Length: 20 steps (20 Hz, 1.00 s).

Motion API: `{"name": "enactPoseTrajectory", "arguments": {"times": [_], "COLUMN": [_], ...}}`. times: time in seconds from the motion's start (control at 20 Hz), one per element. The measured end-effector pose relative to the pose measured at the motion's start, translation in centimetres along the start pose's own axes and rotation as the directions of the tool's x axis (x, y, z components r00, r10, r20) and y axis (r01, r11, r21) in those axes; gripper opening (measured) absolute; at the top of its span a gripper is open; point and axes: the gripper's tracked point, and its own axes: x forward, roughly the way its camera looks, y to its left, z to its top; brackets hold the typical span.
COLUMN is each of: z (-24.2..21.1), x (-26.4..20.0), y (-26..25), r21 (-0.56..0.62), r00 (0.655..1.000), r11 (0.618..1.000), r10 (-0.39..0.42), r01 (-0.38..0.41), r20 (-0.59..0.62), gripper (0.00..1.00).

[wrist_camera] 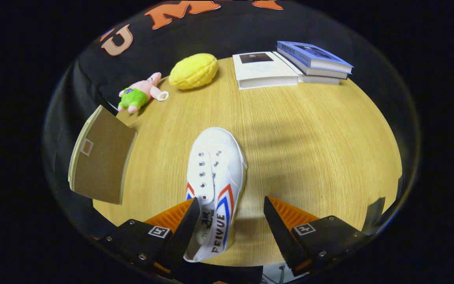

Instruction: Open the storage box then place both shoes into the box .Put the left shoe in first, then the right shoe, with the right side of both shoes facing outward in a uniform manner.

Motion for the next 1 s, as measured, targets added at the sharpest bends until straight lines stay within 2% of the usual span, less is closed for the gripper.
{"name": "enactPoseTrajectory", "arguments": {"times": [0.15, 0.25, 0.3, 0.35, 0.4, 0.45, 0.5, 0.6, 0.7, 0.8, 1.0], "z": [-0.3, -0.5, -0.7, -0.3, -0.4, -0.1, -0.2, 0.0, 0.3, 0.8, 3.5], "x": [0.9, 1.7, 1.8, 2.0, 1.7, 1.9, 1.7, 1.9, 1.4, 0.9, -1.6], "y": [0.2, 1.0, 1.7, 1.8, 1.5, 1.3, 1.1, 1.0, 1.0, 1.2, 4.6], "r21": [0.044, 0.022, 0.023, 0.043, 0.053, 0.099, 0.160, 0.218, 0.234, 0.219, 0.253], "r00": [0.999, 0.997, 0.996, 0.996, 0.997, 0.997, 0.996, 0.995, 0.996, 0.997, 0.988], "r11": [0.998, 0.997, 0.996, 0.997, 0.997, 0.993, 0.984, 0.970, 0.969, 0.974, 0.957], "r10": [0.048, 0.070, 0.087, 0.068, 0.061, 0.063, 0.079, 0.099, 0.073, 0.055, 0.121], "r01": [-0.049, -0.071, -0.088, -0.070, -0.063, -0.067, -0.084, -0.104, -0.081, -0.066, -0.141], "r20": [0.018, 0.035, 0.025, 0.050, 0.036, 0.043, 0.037, 0.033, 0.041, 0.054, 0.093], "gripper": [0.96, 0.87, 0.78, 0.66, 0.52, 0.47, 0.35, 0.17, 0.11, 0.09, 0.09]}}
